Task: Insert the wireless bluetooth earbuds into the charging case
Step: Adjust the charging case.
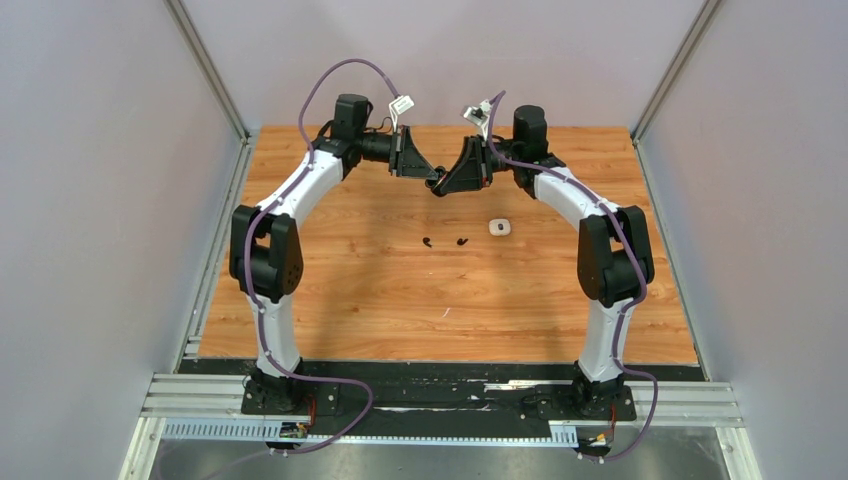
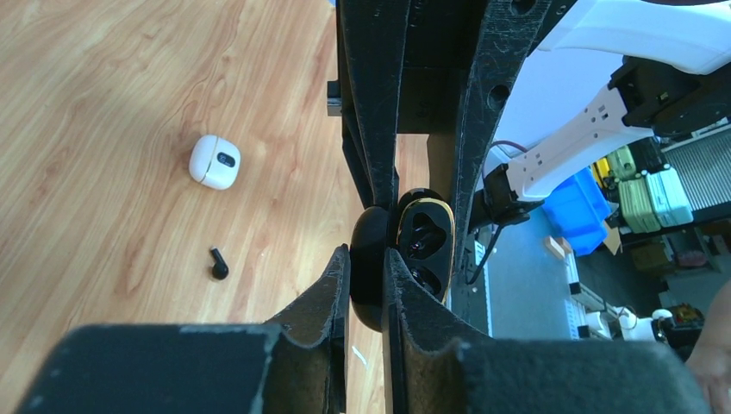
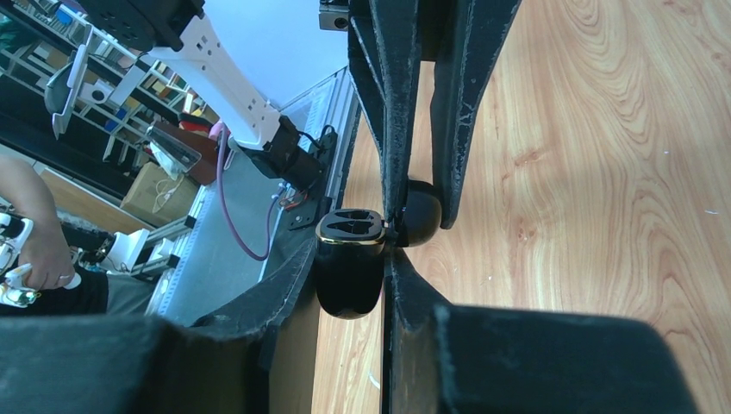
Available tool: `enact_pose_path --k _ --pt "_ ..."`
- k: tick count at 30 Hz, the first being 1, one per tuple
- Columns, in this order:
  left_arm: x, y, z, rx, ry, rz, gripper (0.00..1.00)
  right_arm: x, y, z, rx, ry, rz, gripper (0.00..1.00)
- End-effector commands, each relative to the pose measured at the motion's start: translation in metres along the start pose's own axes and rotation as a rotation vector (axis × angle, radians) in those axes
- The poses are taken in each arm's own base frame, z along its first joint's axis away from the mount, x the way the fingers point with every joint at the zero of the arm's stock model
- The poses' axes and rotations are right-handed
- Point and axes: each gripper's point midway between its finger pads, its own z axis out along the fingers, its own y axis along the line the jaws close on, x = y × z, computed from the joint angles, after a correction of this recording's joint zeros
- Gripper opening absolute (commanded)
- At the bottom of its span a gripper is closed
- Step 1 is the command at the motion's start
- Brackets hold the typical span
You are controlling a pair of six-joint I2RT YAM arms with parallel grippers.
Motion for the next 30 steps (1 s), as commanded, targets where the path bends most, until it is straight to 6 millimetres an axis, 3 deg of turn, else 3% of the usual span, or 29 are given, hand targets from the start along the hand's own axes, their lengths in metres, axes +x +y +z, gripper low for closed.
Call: enact_pose_path --k 1,3,7,10,11,12,13,14,15,16,17,19,21,23,26,30 --pt "-0.015 -0.029 0.001 0.088 0.007 0.061 0.08 -0.013 0.003 0.001 0.025 -0.016 -0.087 0.06" --pt "-0.018 -0.033 -0.001 0.094 0.004 0.077 0.01 -0.009 -0.003 0.001 0.049 -0.024 -0.061 0.20" --pt "-0.024 -0.040 -0.004 0.071 -0.006 0.107 0.00 -0.004 -0.019 -0.003 0.136 -0.034 -0.019 0.59" --pt "-0.025 -0.038 -0.012 -0.026 0.013 0.159 0.00 -0.004 -0.023 -0.024 0.204 -0.039 -0.012 0.80" --pt "-0.016 -0.035 -0.015 -0.055 0.046 0.191 0.00 -0.003 -0.024 -0.032 0.226 -0.045 -0.009 0.86" --pt "-0.021 -0.033 -0.019 -0.109 0.057 0.234 0.00 -0.003 -0.025 -0.042 0.254 -0.057 -0.004 0.97" --pt "-0.009 -0.031 -0.023 -0.138 0.106 0.249 0.00 -0.004 -0.026 -0.052 0.278 -0.069 0.001 1.00" --pt "-0.014 -0.025 -0.029 -0.213 0.128 0.298 0.00 -0.005 -0.026 -0.062 0.299 -0.081 0.003 1.00" --pt "-0.003 -0.025 -0.033 -0.239 0.188 0.330 0.00 -0.006 -0.026 -0.071 0.322 -0.091 -0.004 1.00" --pt "-0.009 -0.020 -0.041 -0.319 0.221 0.391 0.00 -0.008 -0.025 -0.080 0.342 -0.098 -0.012 1.00" --pt "0.002 -0.022 -0.043 -0.329 0.296 0.451 0.00 -0.011 -0.025 -0.088 0.368 -0.104 -0.027 1.00" --pt "0.002 -0.017 -0.053 -0.425 0.398 0.595 0.00 -0.016 -0.026 -0.103 0.422 -0.108 -0.063 1.00" --pt "0.010 0.000 -0.065 -0.517 0.470 0.659 0.00 -0.021 -0.034 -0.117 0.525 -0.099 -0.135 1.00" --pt "0.023 0.009 -0.071 -0.543 0.520 0.642 0.00 -0.023 -0.040 -0.126 0.615 -0.072 -0.234 1.00" --pt "0.019 0.011 -0.070 -0.567 0.513 0.576 0.00 -0.023 -0.036 -0.127 0.640 -0.021 -0.392 1.00" --pt "0.017 0.014 -0.070 -0.595 0.508 0.521 0.00 -0.023 -0.045 -0.129 0.681 -0.023 -0.353 1.00"
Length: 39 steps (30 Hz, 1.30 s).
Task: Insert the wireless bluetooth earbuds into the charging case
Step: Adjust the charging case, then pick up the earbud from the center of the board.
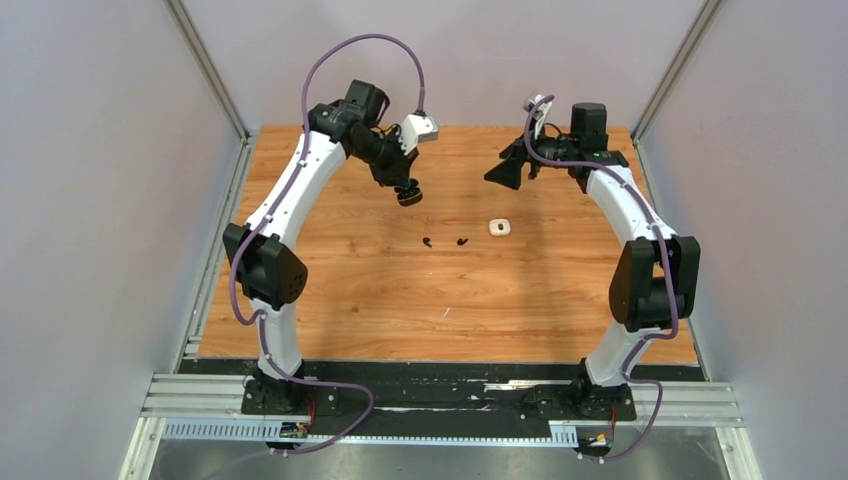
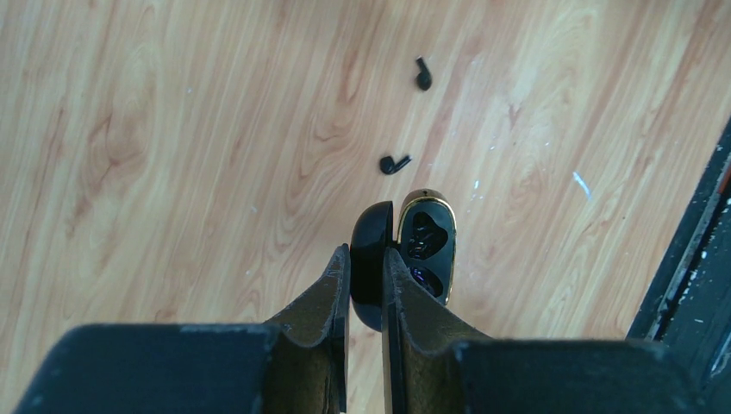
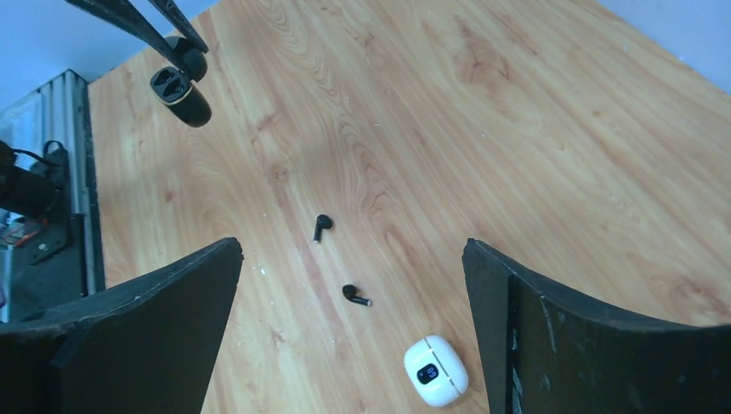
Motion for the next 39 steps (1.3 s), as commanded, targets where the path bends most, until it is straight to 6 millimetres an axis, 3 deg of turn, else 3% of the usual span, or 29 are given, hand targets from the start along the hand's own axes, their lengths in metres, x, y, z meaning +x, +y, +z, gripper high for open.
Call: enact_pose_path --k 1,4,7,10,12,19,22,26,29,31,33,36,39 --pt "0.001 0.011 -0.012 -0.055 0.033 -0.004 0.00 -0.006 -0.017 0.002 0.106 0.017 -0.027 1.00" --pt "0.001 0.009 -0.012 -0.058 0.026 -0.023 0.00 0.001 -0.028 0.002 0.117 0.045 0.232 1.00" --pt "0.006 0.004 -0.011 -0.050 0.028 -0.046 0.00 0.010 -0.010 -0.006 -0.060 0.025 0.288 1.00" --pt "0.008 0.002 -0.010 -0.053 0.023 -0.077 0.00 0.031 -0.019 -0.004 0.016 0.057 0.471 1.00" --pt "0.010 0.001 -0.010 -0.052 0.020 -0.098 0.00 0.040 -0.014 -0.001 -0.023 0.066 0.484 0.99" --pt "0.009 -0.002 -0.018 -0.059 -0.015 -0.216 0.00 0.061 -0.013 0.024 0.022 0.240 0.068 0.66" --pt "0.013 -0.002 -0.023 -0.076 -0.037 -0.237 0.00 0.061 -0.004 0.035 -0.035 0.252 -0.073 0.63" --pt "0.026 0.016 -0.014 -0.112 -0.075 -0.293 0.00 0.065 0.006 0.063 -0.151 0.246 -0.280 0.67" --pt "0.032 0.024 -0.017 -0.090 -0.101 -0.407 0.00 0.079 0.007 0.087 -0.217 0.259 -0.373 0.66" --pt "0.035 0.025 -0.022 -0.071 -0.119 -0.457 0.00 0.085 0.006 0.105 -0.234 0.285 -0.397 0.63" --pt "0.039 0.025 -0.027 -0.072 -0.130 -0.464 0.00 0.079 0.010 0.121 -0.267 0.299 -0.449 0.53" --pt "0.050 0.022 -0.023 -0.060 -0.116 -0.468 0.00 0.095 0.009 0.138 -0.301 0.330 -0.550 0.46" --pt "0.057 0.022 -0.020 -0.045 -0.100 -0.516 0.00 0.123 0.001 0.151 -0.332 0.384 -0.681 0.43"
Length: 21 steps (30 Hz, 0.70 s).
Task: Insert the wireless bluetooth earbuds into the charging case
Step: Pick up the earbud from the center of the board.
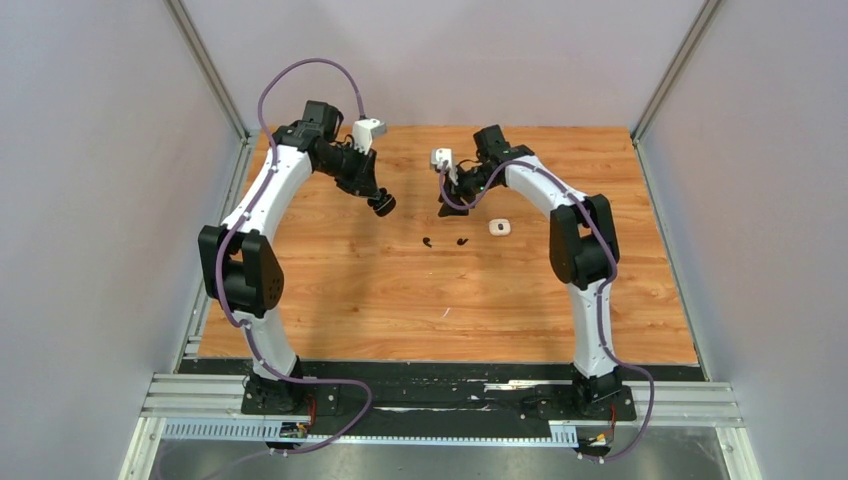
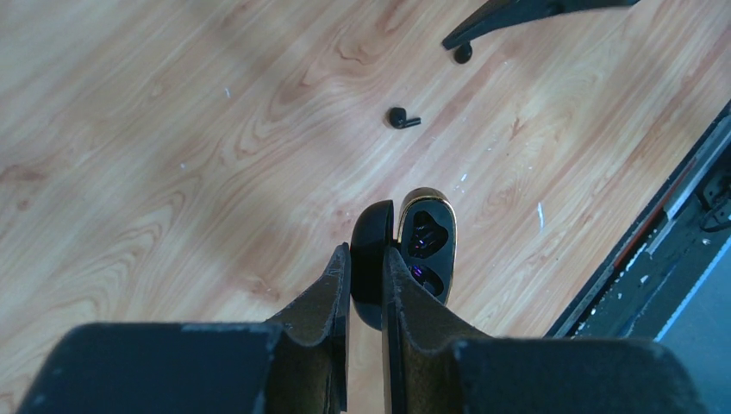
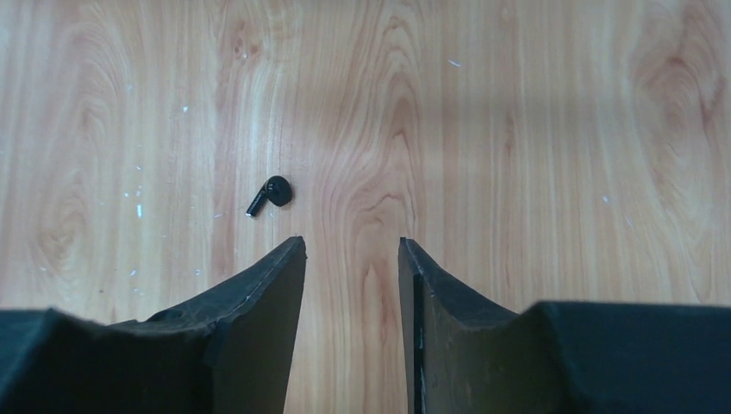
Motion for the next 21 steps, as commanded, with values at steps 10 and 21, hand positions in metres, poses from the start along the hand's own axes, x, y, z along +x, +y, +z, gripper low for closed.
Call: enact_pose_path --k 10,21 --pt "-0.010 -0.007 -0.027 0.042 -0.082 -0.080 0.00 0.028 0.016 0.044 -0.151 0.133 -0.377 0.40" --pt "-0.008 -0.002 -0.033 0.044 -0.096 -0.089 0.00 0.042 0.033 0.069 -0.236 0.167 -0.396 0.39"
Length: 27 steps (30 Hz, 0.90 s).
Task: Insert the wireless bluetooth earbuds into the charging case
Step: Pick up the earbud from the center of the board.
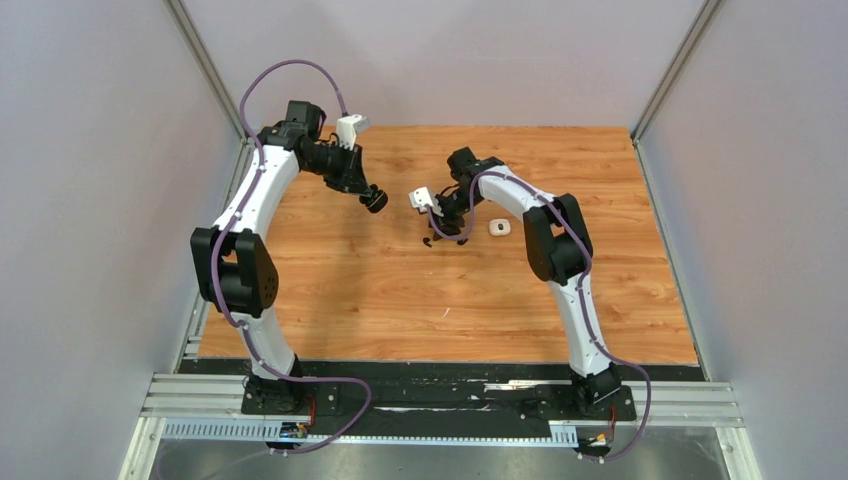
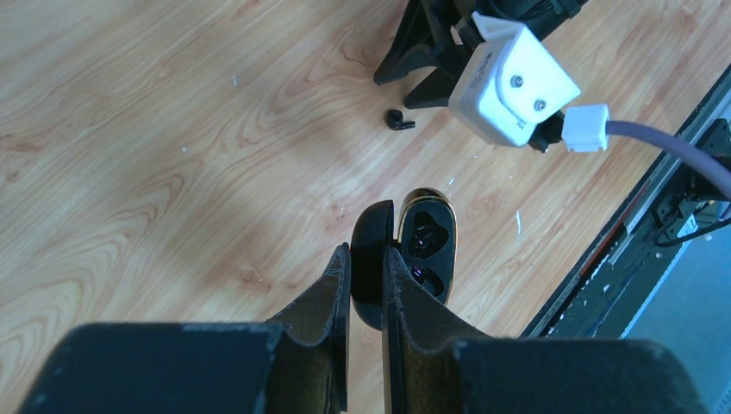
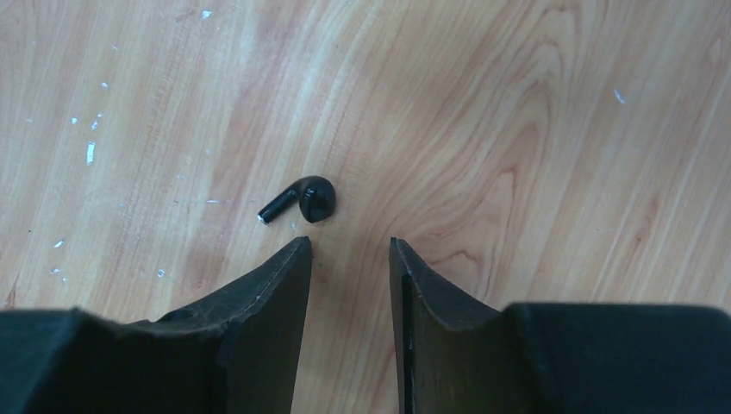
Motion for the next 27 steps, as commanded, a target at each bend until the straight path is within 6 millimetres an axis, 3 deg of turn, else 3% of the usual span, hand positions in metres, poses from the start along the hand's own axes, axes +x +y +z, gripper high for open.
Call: enact_pose_path --k 1,10,27 --pt "-0.012 -0.017 -0.018 0.024 -0.056 0.026 0.00 -0.014 0.003 0.010 -0.038 -0.017 -0.076 0.39" --pt "-0.005 -0.019 -0.019 0.036 -0.048 0.009 0.00 -0.018 0.019 0.020 -0.102 -0.023 -0.091 0.41" --pt "0.000 -0.022 -0.015 0.062 -0.043 -0.025 0.01 -0.012 0.026 0.025 -0.122 0.002 0.010 0.28"
